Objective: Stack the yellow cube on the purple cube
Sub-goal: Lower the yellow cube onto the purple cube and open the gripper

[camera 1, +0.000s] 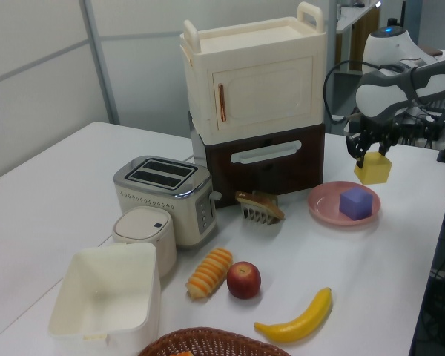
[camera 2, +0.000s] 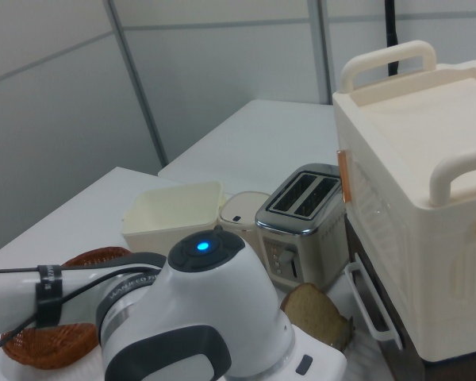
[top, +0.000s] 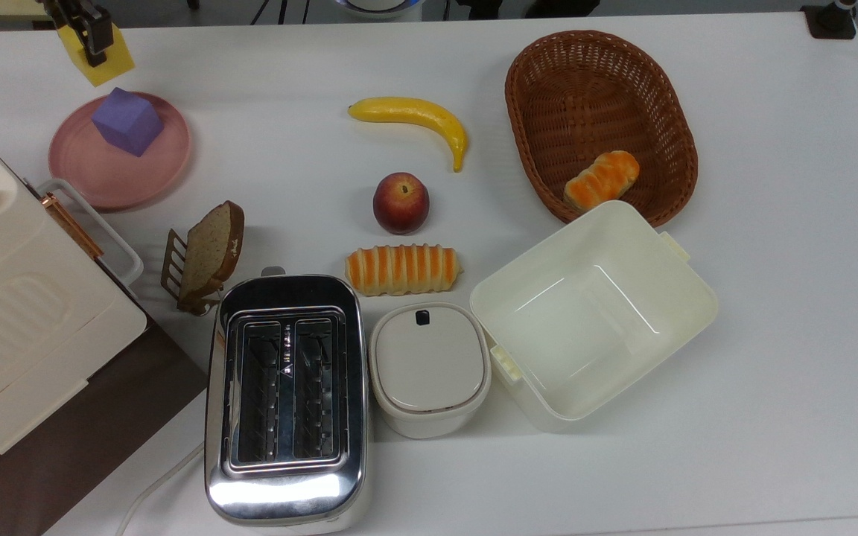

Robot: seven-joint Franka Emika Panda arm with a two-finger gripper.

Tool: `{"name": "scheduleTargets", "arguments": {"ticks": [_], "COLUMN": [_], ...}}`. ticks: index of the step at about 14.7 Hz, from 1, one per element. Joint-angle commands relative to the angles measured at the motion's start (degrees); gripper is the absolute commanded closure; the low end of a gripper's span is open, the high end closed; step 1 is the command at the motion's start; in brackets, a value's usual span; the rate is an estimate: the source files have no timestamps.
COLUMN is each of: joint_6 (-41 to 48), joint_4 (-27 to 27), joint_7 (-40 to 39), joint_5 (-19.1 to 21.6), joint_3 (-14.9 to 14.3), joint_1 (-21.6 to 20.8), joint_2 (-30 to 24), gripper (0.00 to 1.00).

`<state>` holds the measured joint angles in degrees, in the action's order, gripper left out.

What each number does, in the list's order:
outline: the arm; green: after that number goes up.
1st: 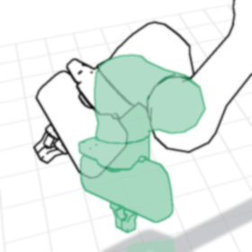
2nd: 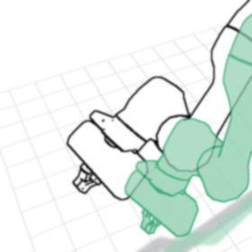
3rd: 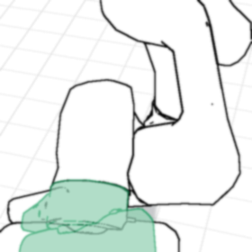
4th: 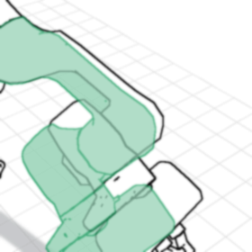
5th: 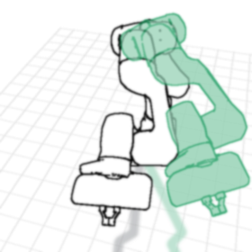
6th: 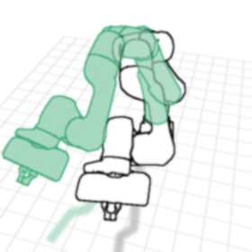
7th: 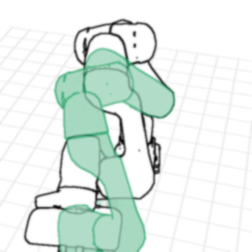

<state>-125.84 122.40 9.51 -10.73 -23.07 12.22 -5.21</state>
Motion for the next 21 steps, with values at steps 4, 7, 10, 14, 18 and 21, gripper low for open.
{"name": "scheduleTargets", "arguments": {"ticks": [4,7,10,14,18,21], "joint_6": [-3.2,-3.9,-4.5,-5.9,-6.1,-6.2], "joint_4": [-0.3,-0.3,-0.3,-0.3,-0.3,-0.3], "joint_7": [-10.6,-10.7,-10.7,-10.7,-10.7,-11.1], "joint_5": [7.5,7.7,7.7,8.0,8.0,8.0], "joint_3": [-0.3,-0.3,-0.2,-0.1,-0.1,-0.2], "joint_1": [-0.8,-1.0,-1.1,-1.1,-1.1,-1.0], "joint_2": [3.8,4.7,5.1,5.3,6.0,6.4], "gripper": [0.72,0.72,0.72,0.72,0.72,0.72]}}
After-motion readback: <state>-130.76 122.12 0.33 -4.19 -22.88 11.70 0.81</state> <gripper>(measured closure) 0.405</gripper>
